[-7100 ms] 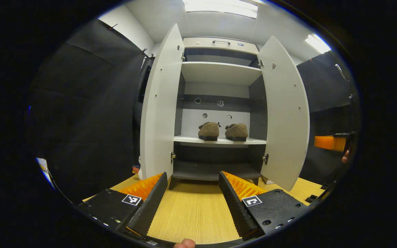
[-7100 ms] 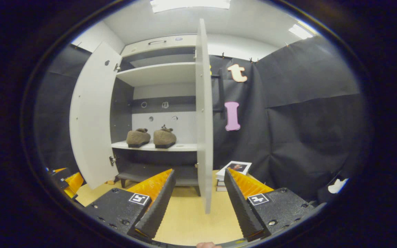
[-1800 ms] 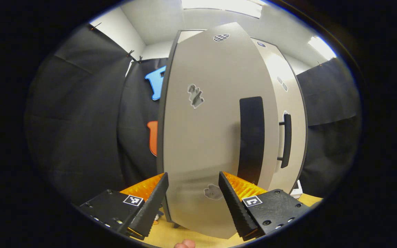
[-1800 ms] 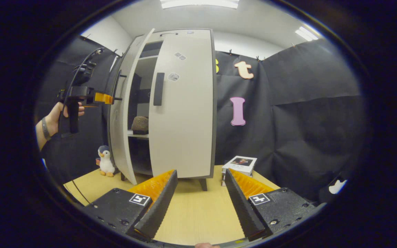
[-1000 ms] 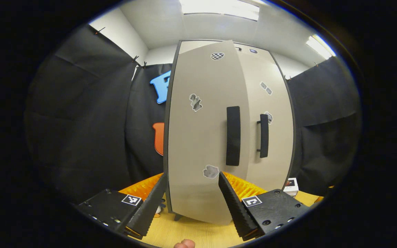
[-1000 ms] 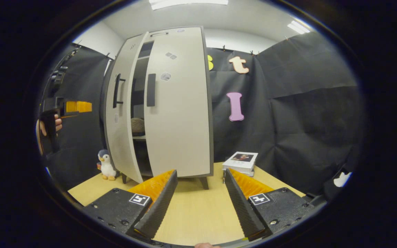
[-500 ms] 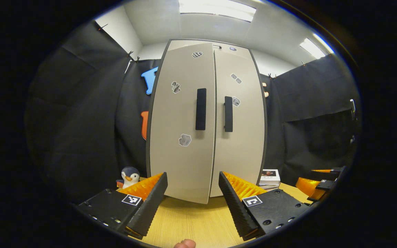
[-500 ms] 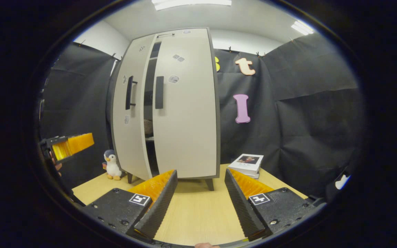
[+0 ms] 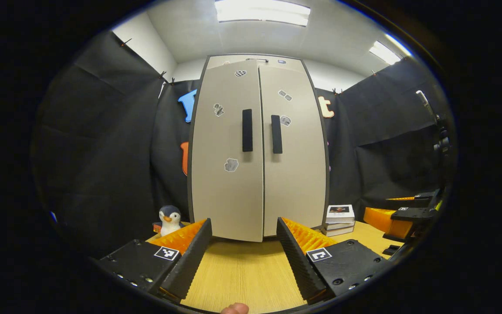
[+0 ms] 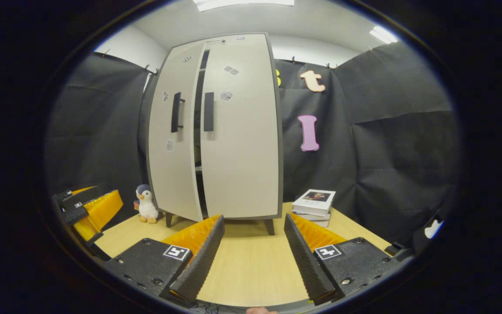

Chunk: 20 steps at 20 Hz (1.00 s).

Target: Grab one shoe with the right hand and put it into the shoe cabinet, grab the other shoe with the left hand and put it into the shoe cabinet; then close the right door with the right hand and the left door with the left hand.

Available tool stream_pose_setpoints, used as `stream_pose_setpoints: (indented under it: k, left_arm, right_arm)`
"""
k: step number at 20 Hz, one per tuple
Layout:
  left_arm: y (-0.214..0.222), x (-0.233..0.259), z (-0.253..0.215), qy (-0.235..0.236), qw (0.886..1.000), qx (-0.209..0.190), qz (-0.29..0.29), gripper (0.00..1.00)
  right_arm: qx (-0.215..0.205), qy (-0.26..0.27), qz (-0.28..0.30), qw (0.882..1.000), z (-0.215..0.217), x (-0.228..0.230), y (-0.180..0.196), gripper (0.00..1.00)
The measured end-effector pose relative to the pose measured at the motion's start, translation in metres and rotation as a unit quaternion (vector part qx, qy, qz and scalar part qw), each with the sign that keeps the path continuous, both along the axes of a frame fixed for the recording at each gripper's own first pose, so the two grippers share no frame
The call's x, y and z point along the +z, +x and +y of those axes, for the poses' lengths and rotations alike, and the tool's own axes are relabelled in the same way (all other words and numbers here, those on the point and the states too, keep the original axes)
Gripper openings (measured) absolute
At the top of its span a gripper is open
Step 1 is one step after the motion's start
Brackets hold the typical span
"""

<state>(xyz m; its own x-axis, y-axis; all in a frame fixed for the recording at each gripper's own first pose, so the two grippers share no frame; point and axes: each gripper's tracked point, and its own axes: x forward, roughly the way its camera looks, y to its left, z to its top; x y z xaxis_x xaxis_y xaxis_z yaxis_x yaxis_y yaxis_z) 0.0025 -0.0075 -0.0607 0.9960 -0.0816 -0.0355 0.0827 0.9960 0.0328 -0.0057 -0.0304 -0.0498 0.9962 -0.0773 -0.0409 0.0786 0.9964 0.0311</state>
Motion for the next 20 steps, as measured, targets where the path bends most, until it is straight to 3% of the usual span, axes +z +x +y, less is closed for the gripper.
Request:
stream_pose_setpoints:
  k: [11, 20]
  left_arm:
    - [0.0, -0.006, 0.012, -0.031, 0.999, 0.027, 0.022, 0.9]
    - [0.0, -0.004, 0.011, -0.025, 0.999, 0.025, 0.02, 0.9]
  right_arm:
    - [-0.009, 0.001, 0.003, 1.0, -0.007, -0.005, -0.003, 0.89]
    - [-0.016, 0.011, 0.002, 1.0, -0.011, -0.005, -0.003, 0.9]
